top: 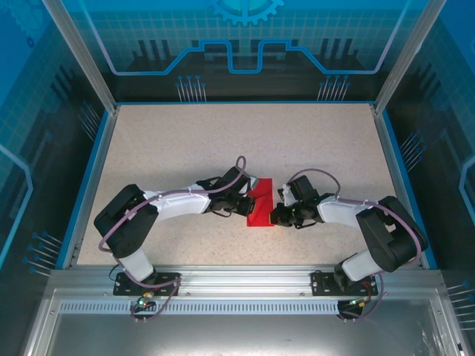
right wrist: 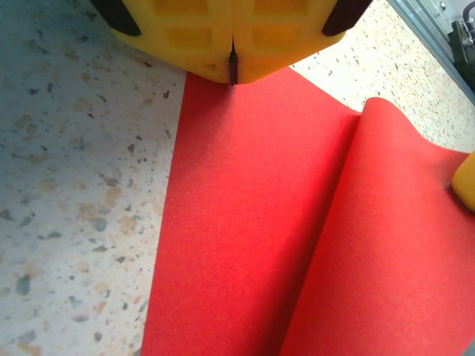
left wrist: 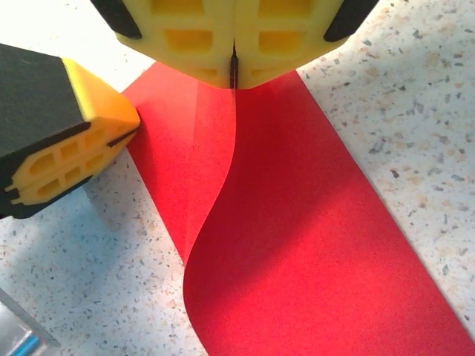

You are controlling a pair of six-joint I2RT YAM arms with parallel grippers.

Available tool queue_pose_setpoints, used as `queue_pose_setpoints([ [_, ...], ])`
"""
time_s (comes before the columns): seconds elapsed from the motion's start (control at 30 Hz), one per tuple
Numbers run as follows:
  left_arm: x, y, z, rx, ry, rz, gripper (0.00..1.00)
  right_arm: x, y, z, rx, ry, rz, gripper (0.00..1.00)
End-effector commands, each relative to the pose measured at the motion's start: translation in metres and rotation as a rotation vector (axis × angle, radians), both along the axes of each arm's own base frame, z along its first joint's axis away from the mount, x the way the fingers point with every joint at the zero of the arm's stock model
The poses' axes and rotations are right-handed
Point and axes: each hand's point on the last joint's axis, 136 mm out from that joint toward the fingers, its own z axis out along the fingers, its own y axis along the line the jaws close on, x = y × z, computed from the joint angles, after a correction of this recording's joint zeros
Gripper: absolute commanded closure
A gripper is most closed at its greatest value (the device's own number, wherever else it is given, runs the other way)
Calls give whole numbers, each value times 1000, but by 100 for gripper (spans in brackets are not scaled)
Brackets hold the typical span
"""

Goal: Fold a paper plane with a square sheet of paper (fold left side to right side)

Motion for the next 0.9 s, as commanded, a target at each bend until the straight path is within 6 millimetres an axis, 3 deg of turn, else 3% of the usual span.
queue_pose_setpoints([
  [0.0,5,-2,-1,12,12,-35,99,-11,-4,-8,-57,39,31,100],
  [0.87,19,-6,-25,50,53,-47,98,-15,-4,-11,-82,58,56,100],
])
